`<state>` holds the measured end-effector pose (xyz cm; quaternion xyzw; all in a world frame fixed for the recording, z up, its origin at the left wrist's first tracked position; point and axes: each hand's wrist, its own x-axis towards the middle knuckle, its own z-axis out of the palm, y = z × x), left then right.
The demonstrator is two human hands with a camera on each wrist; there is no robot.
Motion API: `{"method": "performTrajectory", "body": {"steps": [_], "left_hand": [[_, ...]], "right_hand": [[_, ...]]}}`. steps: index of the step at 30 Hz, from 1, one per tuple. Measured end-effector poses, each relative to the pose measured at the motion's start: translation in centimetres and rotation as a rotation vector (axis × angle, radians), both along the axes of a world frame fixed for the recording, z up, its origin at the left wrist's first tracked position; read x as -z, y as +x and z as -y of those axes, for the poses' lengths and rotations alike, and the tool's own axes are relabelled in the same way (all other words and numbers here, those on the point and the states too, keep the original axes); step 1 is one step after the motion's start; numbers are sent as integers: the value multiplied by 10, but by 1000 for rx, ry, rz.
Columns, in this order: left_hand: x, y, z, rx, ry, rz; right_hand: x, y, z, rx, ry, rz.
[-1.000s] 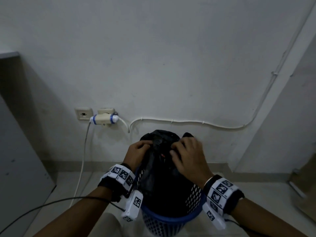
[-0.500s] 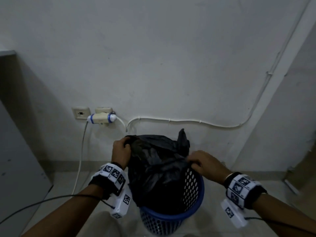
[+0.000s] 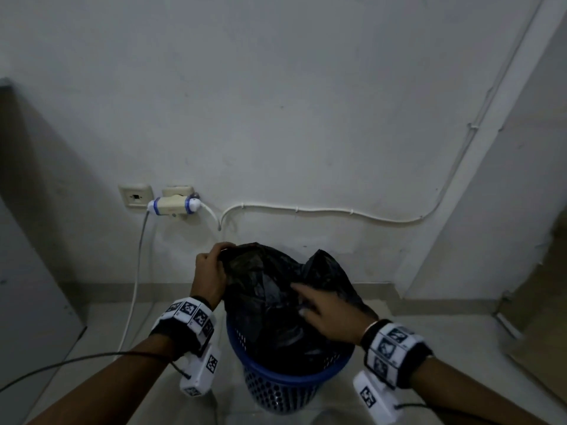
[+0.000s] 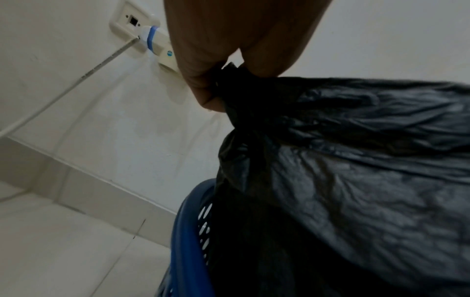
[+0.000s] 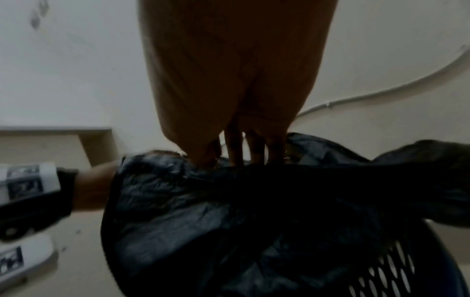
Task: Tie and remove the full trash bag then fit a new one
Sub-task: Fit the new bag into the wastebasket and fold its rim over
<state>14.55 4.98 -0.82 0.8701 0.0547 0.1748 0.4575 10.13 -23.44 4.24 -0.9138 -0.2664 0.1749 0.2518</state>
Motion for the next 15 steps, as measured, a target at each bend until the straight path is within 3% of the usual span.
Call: {"method": "performTrajectory", "body": {"steps": [4, 6, 8, 11, 13, 15], "left_hand": [[5, 0, -21, -20, 105, -39], [10, -1, -33, -98, 167, -83], [16, -2, -38, -120, 205, -149], [17, -14, -21, -118, 268, -291], [9, -34, 6, -165, 478, -191], [-2, -58, 33, -56, 701, -5]], "right_hand": [[21, -12, -14, -247, -259, -318], [25, -20, -15, -268, -347, -438], [28, -26, -13, -224, -401, -403], [30, -32, -12, -168, -538, -205], [33, -37, -12, -134, -586, -114], [40, -41, -10, -82, -602, -104]]}}
